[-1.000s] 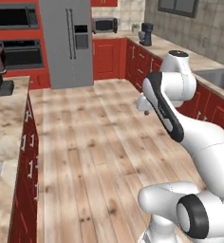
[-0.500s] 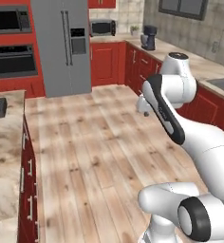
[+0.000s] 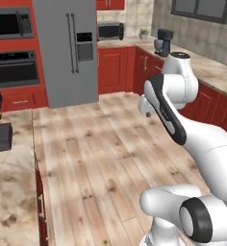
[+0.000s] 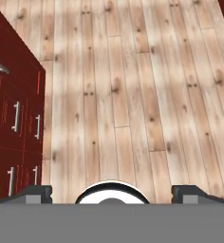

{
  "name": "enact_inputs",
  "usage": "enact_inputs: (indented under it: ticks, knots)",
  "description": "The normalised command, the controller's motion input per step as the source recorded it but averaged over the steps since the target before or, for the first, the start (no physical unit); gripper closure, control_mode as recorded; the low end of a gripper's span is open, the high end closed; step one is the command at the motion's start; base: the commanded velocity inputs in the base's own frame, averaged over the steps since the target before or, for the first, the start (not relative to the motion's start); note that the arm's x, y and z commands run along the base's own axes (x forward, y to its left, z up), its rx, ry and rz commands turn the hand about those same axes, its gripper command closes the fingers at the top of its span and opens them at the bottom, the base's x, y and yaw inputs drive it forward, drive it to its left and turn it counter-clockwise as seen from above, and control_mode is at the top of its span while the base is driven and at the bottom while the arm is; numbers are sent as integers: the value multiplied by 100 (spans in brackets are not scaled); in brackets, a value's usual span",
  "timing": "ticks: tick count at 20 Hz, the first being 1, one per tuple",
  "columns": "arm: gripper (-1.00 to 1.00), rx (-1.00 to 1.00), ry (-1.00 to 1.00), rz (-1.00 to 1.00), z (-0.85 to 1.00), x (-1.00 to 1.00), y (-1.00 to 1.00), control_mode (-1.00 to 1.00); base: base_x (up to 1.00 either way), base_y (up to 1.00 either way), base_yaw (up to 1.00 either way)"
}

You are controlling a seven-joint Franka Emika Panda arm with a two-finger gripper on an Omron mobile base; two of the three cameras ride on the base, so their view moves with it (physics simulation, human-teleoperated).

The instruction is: Navigate to the stand mixer.

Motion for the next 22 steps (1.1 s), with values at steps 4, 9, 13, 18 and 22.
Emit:
enact_inputs:
  ticks: [4, 9, 13, 18, 22]
  knots:
    - [-100, 0, 0, 0, 0, 0, 0, 100, 100, -37, 10]
    - [-100, 0, 0, 0, 0, 0, 0, 100, 100, -44, 14]
    - [-100, 0, 0, 0, 0, 0, 0, 100, 100, -44, 14]
    - [-100, 0, 0, 0, 0, 0, 0, 100, 100, -24, 11]
    - [-100, 0, 0, 0, 0, 0, 0, 100, 100, -13, 7]
